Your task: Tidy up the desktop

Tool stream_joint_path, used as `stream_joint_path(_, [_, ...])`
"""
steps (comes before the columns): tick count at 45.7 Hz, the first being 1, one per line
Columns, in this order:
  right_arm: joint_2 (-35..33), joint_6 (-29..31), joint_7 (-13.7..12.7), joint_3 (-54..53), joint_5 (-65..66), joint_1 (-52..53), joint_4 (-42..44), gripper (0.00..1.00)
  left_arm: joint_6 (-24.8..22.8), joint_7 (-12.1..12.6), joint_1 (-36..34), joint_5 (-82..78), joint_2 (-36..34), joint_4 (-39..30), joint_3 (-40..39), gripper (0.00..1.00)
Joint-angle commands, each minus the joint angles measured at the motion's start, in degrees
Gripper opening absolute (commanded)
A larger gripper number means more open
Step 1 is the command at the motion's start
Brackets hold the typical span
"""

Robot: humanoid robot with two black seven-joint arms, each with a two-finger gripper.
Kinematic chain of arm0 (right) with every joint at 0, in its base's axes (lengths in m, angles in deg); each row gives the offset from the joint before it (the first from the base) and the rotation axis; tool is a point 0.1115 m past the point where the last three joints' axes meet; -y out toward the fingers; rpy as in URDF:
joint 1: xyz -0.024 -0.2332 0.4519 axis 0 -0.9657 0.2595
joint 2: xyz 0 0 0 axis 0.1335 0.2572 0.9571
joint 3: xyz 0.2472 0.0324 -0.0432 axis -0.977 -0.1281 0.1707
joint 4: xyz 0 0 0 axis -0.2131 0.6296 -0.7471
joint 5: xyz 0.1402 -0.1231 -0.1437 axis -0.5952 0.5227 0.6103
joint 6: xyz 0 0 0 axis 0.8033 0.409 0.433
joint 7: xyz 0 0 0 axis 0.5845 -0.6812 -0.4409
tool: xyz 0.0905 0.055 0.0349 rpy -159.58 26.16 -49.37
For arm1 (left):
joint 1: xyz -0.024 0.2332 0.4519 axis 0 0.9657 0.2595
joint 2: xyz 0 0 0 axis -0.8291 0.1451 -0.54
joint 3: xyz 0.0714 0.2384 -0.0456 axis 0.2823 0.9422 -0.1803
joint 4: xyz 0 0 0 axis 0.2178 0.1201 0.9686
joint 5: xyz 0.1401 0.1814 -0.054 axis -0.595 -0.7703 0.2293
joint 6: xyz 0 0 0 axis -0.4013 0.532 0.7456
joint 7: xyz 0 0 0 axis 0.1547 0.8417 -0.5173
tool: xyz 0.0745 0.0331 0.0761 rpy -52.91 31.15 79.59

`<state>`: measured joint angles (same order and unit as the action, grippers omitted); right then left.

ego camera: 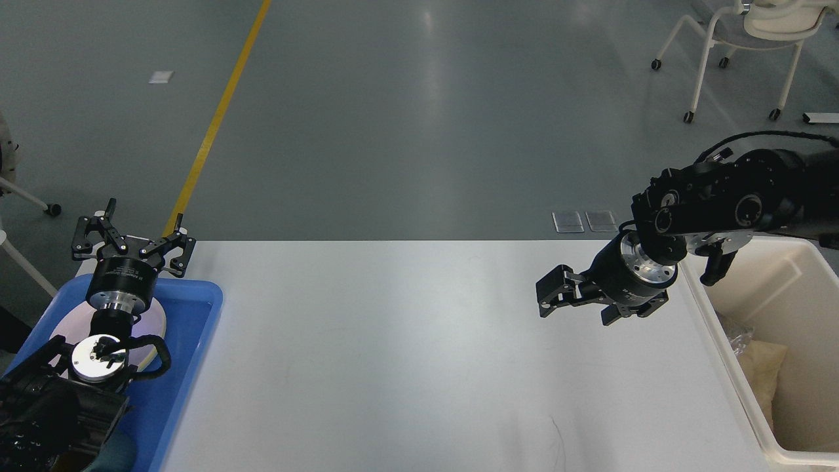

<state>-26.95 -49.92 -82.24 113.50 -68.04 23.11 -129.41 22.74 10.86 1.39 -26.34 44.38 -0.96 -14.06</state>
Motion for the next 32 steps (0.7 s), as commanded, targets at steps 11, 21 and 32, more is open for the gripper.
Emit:
stream_joint_path(11, [-3.73,-11.27,-0.21,-8.42,-0.59,-10.16,5.02,1.0,0.0,0.0,0.0,0.0,0.0,0.0,0.0,0.97])
stream_joint_path(21, [-6.28,-18.04,0.05,-28.45,-3.85,-27.82,15.57,1.0,0.0,0.0,0.0,0.0,0.0,0.0,0.0,0.97])
stream_joint_path(32, [-4.88,-19.01,0.23,-57.19,-4.2,-46.72,29.28,1.0,0.0,0.0,0.0,0.0,0.0,0.0,0.0,0.97])
